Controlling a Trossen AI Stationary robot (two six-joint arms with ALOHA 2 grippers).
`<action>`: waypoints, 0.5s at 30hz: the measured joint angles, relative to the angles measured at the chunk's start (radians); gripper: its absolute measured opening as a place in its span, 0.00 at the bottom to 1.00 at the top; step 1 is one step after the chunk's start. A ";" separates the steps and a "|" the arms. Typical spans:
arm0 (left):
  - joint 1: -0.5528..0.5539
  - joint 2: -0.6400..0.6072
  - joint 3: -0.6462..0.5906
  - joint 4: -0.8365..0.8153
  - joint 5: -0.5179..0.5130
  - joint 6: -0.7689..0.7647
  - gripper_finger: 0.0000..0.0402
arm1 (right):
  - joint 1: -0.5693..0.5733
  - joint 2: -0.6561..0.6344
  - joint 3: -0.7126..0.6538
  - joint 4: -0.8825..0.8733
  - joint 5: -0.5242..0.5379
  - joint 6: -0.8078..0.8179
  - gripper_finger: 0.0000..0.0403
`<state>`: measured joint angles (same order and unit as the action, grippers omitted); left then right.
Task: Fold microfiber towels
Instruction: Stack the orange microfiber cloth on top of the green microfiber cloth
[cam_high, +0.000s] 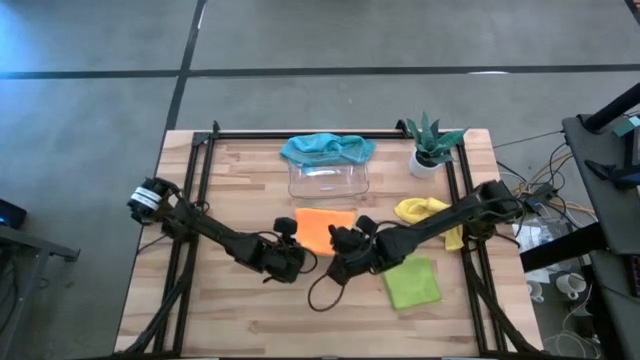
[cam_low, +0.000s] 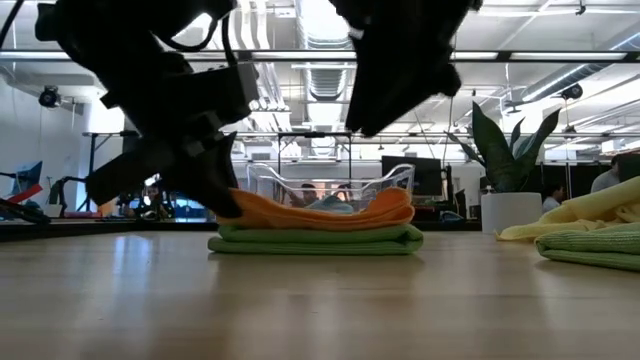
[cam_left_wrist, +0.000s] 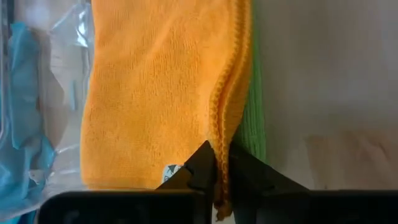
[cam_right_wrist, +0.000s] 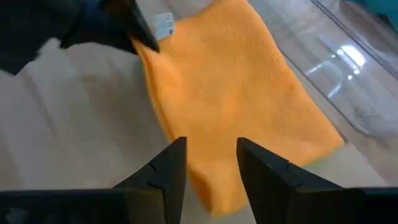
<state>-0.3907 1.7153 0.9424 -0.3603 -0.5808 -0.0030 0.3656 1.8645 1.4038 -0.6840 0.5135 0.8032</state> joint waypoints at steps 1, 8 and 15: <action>0.004 0.000 0.000 0.001 0.001 -0.007 0.04 | -0.008 0.000 -0.029 0.038 0.000 -0.002 0.34; 0.012 0.000 -0.009 0.036 0.000 -0.016 0.05 | -0.033 0.001 -0.202 0.205 -0.096 -0.043 0.34; 0.012 -0.008 0.006 -0.075 -0.009 -0.017 0.19 | -0.036 0.002 -0.336 0.283 -0.147 -0.022 0.34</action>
<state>-0.3786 1.7074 0.9488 -0.4353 -0.5900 -0.0199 0.3294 1.8668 1.0678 -0.4013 0.3660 0.7811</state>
